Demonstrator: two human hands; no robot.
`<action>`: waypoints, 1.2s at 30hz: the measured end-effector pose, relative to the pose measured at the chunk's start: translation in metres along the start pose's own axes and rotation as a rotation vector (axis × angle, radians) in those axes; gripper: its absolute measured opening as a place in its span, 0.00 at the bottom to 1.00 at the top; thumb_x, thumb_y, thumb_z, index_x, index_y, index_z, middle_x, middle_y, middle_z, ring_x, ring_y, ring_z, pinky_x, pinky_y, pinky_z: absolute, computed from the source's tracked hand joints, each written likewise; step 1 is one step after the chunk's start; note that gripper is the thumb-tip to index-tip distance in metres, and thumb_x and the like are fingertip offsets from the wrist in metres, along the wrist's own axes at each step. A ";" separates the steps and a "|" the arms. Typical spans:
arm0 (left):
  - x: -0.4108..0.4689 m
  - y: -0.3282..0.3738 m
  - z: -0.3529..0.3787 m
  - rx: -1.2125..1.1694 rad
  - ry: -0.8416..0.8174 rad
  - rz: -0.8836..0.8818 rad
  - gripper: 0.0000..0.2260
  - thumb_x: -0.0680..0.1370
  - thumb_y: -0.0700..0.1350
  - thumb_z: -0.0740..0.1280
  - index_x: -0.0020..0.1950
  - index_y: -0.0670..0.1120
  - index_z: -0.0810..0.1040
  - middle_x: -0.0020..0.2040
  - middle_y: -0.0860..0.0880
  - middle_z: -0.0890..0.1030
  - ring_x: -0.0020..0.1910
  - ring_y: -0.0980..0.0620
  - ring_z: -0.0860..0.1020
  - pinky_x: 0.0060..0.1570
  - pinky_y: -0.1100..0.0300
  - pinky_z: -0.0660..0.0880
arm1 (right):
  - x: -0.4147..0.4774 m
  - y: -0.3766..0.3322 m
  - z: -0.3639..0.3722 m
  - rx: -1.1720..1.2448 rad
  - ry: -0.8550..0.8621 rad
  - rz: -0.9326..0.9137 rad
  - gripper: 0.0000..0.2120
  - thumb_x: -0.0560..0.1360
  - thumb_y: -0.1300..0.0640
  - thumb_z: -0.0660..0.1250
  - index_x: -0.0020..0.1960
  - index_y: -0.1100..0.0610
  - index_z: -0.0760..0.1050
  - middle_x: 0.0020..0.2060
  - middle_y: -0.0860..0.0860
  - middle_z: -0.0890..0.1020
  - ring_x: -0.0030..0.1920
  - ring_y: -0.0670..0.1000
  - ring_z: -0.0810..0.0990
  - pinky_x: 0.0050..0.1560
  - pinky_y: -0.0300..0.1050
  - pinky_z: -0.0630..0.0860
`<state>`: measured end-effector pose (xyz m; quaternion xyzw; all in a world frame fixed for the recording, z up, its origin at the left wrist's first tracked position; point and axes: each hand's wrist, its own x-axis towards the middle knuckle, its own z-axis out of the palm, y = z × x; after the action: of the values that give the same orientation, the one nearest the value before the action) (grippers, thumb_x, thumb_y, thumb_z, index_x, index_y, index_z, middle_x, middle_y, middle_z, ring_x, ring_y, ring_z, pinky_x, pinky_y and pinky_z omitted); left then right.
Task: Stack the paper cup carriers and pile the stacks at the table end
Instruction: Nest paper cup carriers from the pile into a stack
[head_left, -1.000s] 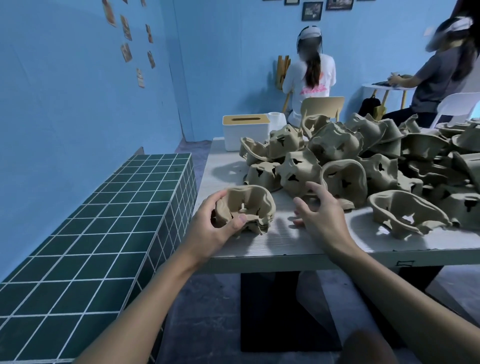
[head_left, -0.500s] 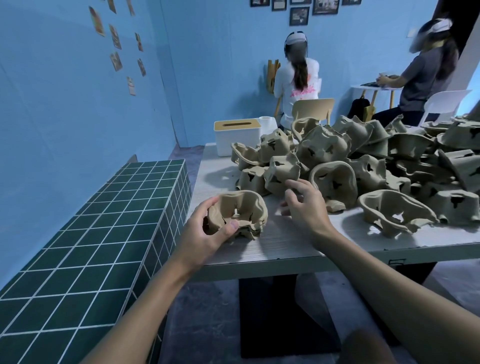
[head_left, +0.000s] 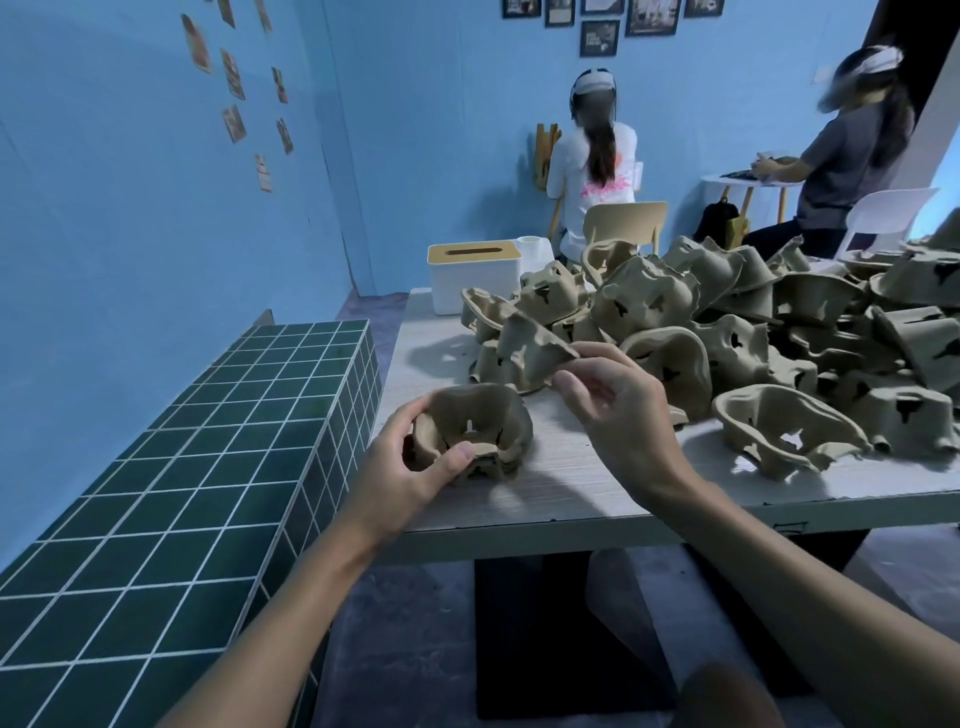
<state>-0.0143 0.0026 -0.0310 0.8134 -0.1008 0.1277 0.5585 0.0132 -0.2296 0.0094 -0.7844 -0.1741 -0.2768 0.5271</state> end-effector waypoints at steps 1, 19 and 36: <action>0.000 0.001 0.000 -0.004 -0.003 0.002 0.38 0.66 0.64 0.74 0.72 0.52 0.72 0.63 0.57 0.81 0.62 0.59 0.78 0.65 0.59 0.74 | -0.001 -0.002 0.001 0.051 -0.010 0.016 0.02 0.74 0.62 0.72 0.43 0.59 0.81 0.50 0.44 0.82 0.43 0.45 0.83 0.50 0.47 0.81; -0.001 -0.004 0.000 -0.116 -0.024 -0.032 0.47 0.63 0.60 0.77 0.77 0.56 0.58 0.69 0.51 0.75 0.63 0.58 0.79 0.64 0.56 0.76 | -0.015 -0.024 0.017 0.094 -0.224 -0.210 0.05 0.73 0.63 0.73 0.46 0.61 0.78 0.51 0.50 0.79 0.45 0.50 0.79 0.44 0.39 0.75; -0.001 -0.001 -0.001 0.050 -0.040 0.000 0.36 0.64 0.68 0.71 0.70 0.57 0.72 0.67 0.55 0.77 0.65 0.60 0.75 0.63 0.70 0.70 | -0.011 0.036 -0.022 -0.306 0.005 0.079 0.11 0.72 0.64 0.71 0.54 0.57 0.79 0.56 0.52 0.71 0.52 0.52 0.73 0.57 0.49 0.74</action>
<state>-0.0149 0.0039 -0.0320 0.8294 -0.1086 0.1141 0.5360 0.0192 -0.2638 -0.0171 -0.8611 -0.0978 -0.2810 0.4122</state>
